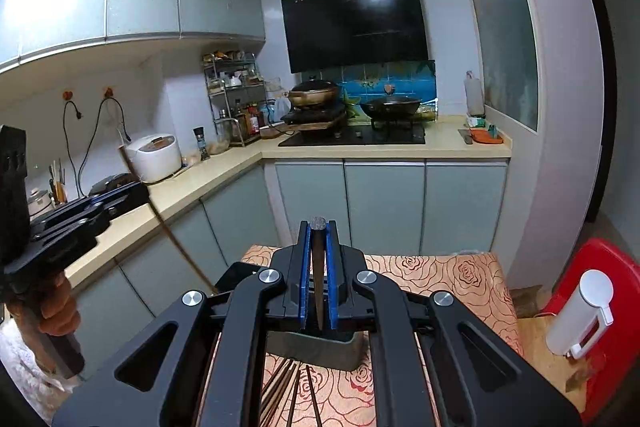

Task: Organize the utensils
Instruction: 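Lift both held chopsticks upright and carry them toward the green holder, then lower the chopsticks into the holder slots and open both grippers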

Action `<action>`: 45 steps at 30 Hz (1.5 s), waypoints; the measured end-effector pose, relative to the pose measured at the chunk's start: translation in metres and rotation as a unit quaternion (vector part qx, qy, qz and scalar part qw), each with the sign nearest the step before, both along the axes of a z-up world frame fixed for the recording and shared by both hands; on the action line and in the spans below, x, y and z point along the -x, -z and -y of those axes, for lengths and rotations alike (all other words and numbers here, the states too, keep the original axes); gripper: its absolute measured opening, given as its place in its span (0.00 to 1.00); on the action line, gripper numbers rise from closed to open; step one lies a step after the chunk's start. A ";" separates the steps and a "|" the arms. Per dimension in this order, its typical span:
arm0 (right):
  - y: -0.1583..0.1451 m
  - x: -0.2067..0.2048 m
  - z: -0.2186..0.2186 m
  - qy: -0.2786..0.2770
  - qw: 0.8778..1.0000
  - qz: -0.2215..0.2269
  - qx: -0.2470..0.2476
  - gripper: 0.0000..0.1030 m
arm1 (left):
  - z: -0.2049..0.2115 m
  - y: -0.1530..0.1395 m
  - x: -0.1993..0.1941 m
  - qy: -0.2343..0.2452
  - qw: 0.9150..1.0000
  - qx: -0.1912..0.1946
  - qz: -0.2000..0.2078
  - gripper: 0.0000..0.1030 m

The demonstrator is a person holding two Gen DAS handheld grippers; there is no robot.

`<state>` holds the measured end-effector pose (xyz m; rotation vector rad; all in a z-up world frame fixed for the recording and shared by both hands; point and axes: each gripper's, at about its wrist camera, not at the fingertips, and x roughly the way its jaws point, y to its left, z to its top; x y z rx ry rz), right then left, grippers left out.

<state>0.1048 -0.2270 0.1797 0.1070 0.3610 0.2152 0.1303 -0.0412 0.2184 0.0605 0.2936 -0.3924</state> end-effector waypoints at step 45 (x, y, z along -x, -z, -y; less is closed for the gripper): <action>0.050 0.006 -0.002 0.060 0.998 0.012 0.023 0.65 | -0.021 0.099 0.005 -0.083 0.996 -0.009 -0.032 0.90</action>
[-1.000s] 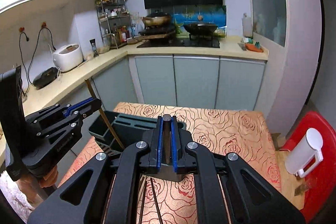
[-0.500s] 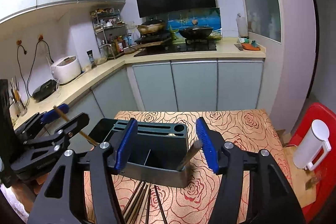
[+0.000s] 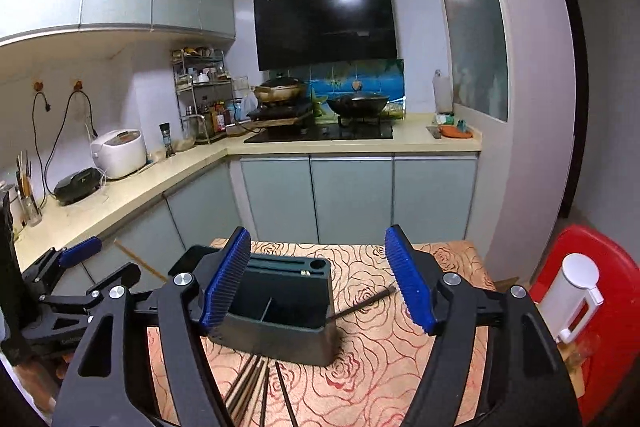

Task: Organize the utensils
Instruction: 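Lower the chopsticks into the holder slots and open both grippers, then close the right gripper on another black chopstick while the left grasps a wooden one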

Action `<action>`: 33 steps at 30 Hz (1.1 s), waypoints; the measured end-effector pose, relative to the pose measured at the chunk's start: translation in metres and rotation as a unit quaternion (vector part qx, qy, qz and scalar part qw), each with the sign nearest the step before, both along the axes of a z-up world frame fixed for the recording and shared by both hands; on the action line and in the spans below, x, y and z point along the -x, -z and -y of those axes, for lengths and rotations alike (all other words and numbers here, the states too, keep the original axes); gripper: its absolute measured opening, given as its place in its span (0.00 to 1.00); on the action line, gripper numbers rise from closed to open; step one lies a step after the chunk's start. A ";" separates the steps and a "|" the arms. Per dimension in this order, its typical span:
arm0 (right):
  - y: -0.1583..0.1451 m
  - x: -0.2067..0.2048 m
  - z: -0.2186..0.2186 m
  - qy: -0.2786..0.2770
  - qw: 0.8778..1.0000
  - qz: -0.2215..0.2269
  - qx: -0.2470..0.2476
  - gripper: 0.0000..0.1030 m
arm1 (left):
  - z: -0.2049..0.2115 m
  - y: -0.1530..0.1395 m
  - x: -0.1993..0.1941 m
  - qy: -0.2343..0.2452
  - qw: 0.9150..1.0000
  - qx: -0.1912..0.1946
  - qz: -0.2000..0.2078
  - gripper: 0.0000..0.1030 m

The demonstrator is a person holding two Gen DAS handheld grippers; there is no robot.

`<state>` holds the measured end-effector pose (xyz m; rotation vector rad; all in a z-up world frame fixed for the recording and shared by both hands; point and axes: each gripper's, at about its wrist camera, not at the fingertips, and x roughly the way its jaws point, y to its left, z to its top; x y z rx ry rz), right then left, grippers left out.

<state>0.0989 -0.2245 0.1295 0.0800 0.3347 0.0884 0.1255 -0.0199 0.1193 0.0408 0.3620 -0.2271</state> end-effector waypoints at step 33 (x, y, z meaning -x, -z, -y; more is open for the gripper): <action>0.176 0.106 0.002 -0.026 0.994 -0.105 0.036 0.65 | -0.035 0.150 0.107 -0.003 0.993 -0.041 -0.110 0.90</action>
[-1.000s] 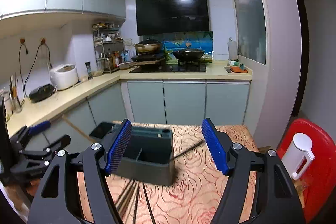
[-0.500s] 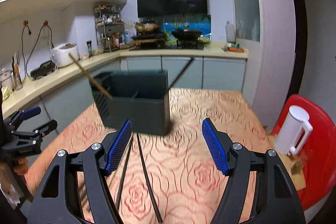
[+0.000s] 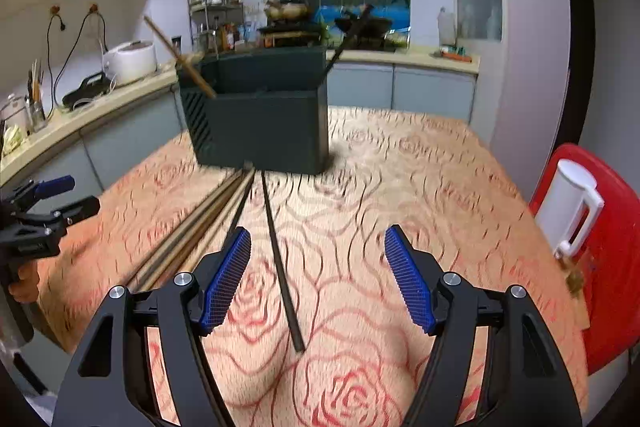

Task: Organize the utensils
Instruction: 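Close the right gripper on another black chopstick while the left grasps a wooden one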

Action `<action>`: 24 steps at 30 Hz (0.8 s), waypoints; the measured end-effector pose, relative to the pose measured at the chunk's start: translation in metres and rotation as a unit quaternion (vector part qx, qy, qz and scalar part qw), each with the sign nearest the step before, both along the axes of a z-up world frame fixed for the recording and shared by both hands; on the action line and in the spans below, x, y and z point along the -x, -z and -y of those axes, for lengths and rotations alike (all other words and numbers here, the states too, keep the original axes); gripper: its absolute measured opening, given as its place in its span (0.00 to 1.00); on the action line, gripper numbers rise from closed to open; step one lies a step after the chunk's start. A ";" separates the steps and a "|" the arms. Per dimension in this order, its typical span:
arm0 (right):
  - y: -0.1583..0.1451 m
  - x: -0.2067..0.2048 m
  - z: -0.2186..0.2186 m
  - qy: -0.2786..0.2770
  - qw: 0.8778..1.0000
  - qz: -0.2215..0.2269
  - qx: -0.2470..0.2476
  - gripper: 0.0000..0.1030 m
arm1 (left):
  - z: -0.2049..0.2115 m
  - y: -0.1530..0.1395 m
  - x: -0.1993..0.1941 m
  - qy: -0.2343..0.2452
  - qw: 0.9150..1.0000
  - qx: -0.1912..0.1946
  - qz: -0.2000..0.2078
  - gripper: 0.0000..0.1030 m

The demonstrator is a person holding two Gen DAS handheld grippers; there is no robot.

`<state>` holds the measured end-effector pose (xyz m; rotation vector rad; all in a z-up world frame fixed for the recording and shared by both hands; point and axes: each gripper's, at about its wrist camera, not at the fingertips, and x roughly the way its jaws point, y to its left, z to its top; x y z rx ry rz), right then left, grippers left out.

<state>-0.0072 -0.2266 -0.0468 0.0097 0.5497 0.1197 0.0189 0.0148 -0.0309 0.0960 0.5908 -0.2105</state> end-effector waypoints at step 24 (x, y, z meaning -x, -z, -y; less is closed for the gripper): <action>0.051 0.004 -0.018 -0.034 0.997 -0.068 0.024 0.65 | 0.032 0.043 0.029 0.096 0.994 -0.022 -0.049 0.79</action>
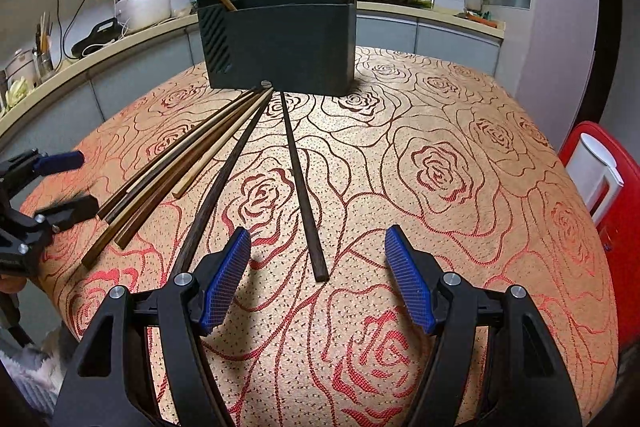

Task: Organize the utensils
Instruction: 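Close the right gripper on another black chopstick while the left grasps a wooden one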

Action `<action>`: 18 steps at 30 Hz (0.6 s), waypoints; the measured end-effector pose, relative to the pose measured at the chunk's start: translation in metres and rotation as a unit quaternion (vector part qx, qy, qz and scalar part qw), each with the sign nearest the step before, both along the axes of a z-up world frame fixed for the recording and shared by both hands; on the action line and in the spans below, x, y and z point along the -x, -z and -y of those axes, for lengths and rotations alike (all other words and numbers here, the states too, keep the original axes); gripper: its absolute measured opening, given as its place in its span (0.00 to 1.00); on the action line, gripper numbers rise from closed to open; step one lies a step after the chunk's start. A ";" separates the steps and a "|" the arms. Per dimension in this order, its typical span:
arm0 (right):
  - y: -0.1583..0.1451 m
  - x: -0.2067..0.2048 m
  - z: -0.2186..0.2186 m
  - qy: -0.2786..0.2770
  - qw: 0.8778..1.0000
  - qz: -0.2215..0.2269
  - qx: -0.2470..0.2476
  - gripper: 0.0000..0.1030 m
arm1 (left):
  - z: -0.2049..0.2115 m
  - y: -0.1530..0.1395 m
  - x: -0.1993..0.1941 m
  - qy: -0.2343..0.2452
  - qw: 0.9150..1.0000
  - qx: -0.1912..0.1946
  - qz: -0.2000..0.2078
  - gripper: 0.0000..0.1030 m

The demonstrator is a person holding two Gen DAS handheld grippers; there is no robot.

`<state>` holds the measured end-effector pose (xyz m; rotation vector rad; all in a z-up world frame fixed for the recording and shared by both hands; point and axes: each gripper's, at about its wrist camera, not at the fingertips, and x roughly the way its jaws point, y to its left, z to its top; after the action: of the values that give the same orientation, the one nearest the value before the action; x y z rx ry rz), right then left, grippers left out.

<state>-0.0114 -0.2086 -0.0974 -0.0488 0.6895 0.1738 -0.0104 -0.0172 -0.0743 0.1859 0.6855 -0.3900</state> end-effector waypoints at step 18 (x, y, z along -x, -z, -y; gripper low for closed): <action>0.007 -0.006 0.000 -0.010 1.000 -0.026 -0.008 0.42 | -0.001 0.008 -0.006 0.010 0.999 0.005 -0.037 0.37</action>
<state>-0.0057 -0.2082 -0.1040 -0.0362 0.7392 0.2009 -0.0044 -0.0158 -0.0819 0.1685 0.7542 -0.4203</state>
